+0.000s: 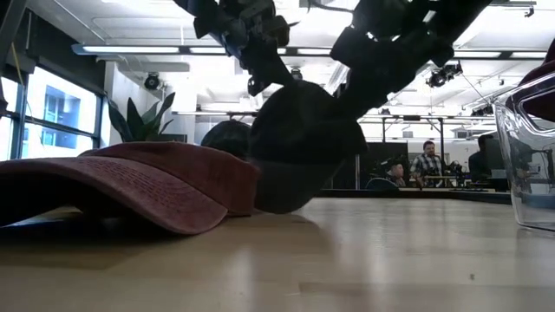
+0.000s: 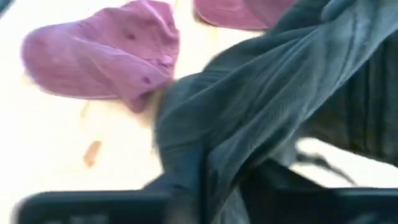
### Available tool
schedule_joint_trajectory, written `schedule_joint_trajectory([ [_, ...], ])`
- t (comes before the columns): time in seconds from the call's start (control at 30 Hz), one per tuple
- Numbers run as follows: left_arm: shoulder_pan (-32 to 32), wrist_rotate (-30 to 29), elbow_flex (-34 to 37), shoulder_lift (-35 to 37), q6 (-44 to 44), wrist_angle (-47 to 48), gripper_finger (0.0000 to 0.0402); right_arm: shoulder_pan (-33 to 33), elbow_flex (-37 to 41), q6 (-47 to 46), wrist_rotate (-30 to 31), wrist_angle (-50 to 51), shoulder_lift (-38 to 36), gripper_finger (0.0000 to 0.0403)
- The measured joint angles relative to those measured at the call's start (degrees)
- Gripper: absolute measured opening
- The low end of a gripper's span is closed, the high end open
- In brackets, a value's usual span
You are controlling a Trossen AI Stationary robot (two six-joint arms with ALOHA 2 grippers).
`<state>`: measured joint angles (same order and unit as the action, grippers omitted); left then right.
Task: Pick & Place hat
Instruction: Put the black cap into the top transparent bin
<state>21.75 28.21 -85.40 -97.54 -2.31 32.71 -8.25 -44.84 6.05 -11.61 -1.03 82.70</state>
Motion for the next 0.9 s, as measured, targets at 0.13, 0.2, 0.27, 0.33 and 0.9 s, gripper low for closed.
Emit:
schedule_joint_trajectory([
  [0.13, 0.0, 6.2, -0.5, 0.0, -5.0, 1.8, 0.0013, -0.1, 0.0, 0.3, -4.6, 1.3, -2.5, 0.002],
  [0.2, 0.0, 10.0, -0.7, 0.0, -7.7, 1.5, 0.0036, -0.5, 0.0, 0.3, -7.1, 2.9, -5.0, 0.0026],
  [0.27, 0.0, 13.1, -0.7, 0.0, -10.3, 1.4, 0.0069, -1.4, 0.0, 0.6, -10.1, 5.1, -8.0, 0.0016],
  [0.33, 0.0, 15.5, -0.7, 0.0, -12.8, 0.6, 0.0108, -2.2, 0.0, 1.5, -13.8, 6.9, -10.9, 0.0006],
  [0.9, -3.4, 22.3, -0.7, -11.2, -15.3, -26.8, 0.0333, -2.9, 0.0, 5.5, -31.0, 6.1, -17.7, 0.0005],
])
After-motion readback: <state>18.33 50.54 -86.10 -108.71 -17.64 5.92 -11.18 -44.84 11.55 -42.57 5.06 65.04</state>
